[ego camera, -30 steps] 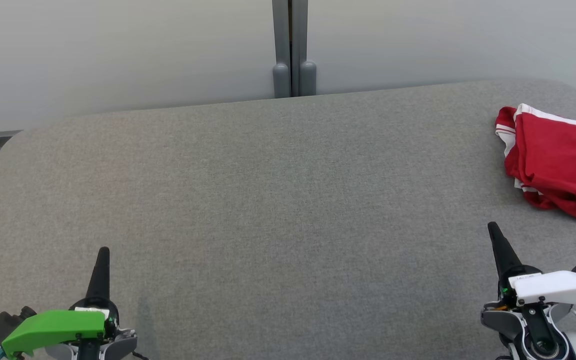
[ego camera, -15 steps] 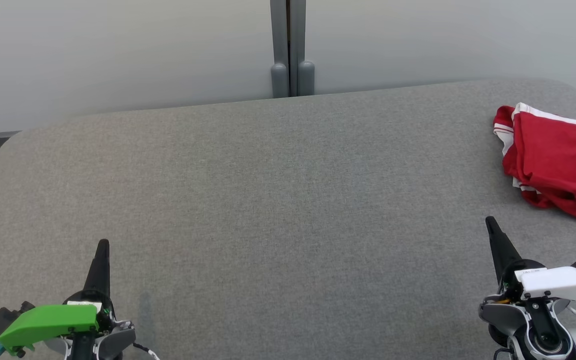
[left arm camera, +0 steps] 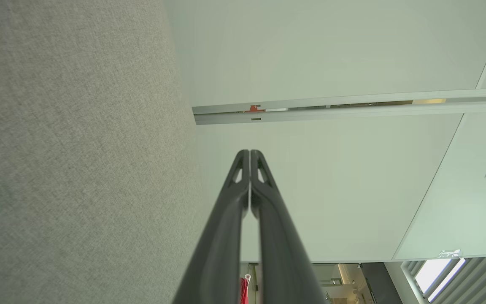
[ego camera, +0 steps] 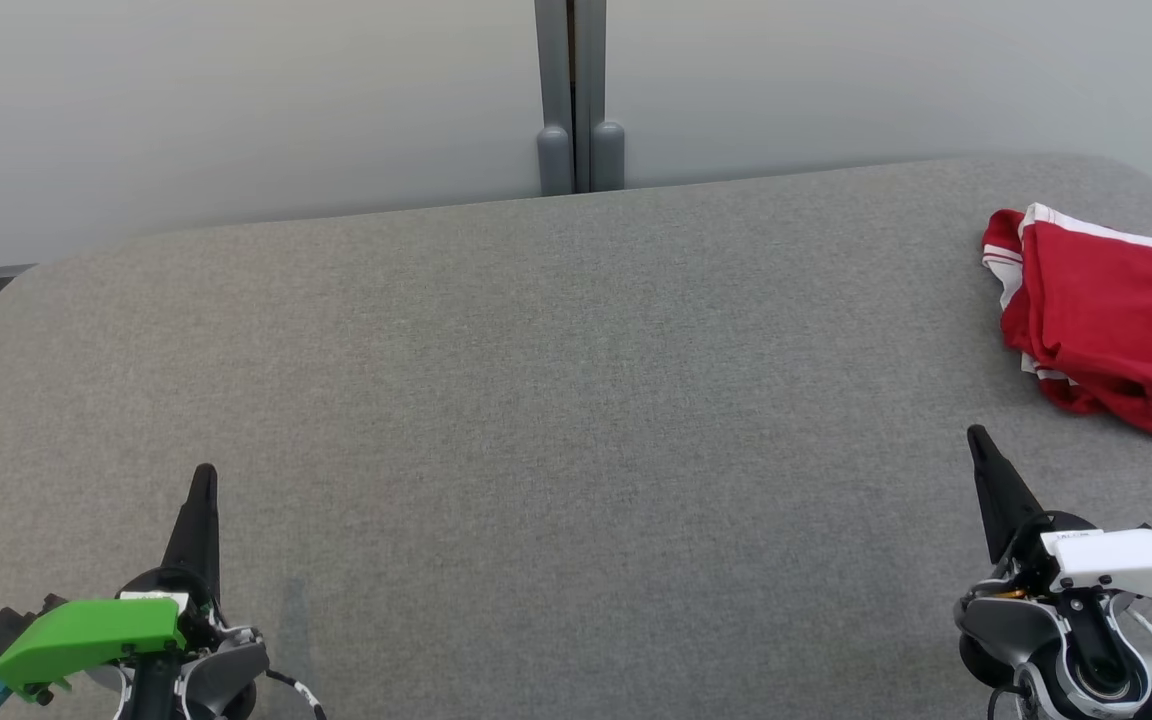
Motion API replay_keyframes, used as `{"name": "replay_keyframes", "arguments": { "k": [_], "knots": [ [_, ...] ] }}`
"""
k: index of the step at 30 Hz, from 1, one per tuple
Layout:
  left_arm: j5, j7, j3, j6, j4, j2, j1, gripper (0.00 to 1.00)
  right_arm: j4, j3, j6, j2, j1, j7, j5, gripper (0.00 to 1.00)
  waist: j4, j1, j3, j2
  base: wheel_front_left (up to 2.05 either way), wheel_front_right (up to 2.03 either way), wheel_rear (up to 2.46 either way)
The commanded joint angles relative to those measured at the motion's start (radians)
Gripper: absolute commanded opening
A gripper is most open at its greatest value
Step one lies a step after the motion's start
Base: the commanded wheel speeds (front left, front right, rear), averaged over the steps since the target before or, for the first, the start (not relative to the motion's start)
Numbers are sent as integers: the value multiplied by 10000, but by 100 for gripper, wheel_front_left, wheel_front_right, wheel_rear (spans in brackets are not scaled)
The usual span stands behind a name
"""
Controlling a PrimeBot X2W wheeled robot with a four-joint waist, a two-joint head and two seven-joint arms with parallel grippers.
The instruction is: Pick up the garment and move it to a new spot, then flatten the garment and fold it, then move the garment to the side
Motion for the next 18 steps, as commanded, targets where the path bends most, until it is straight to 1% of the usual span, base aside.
{"name": "replay_keyframes", "arguments": {
  "k": [1,4,18],
  "knots": [
    [-216,84,50,-59,25,74,-207,0,24,-17,4,-40,-139,76,217,0,-5,0,0,0,0,0,0],
    [-384,125,62,-70,39,74,-243,0,37,-20,4,-39,-139,130,448,0,-16,0,1,0,0,0,0],
    [-347,121,54,-69,33,73,-212,0,32,-19,4,-39,-129,123,410,0,-17,0,1,0,0,0,0]
  ]
}}
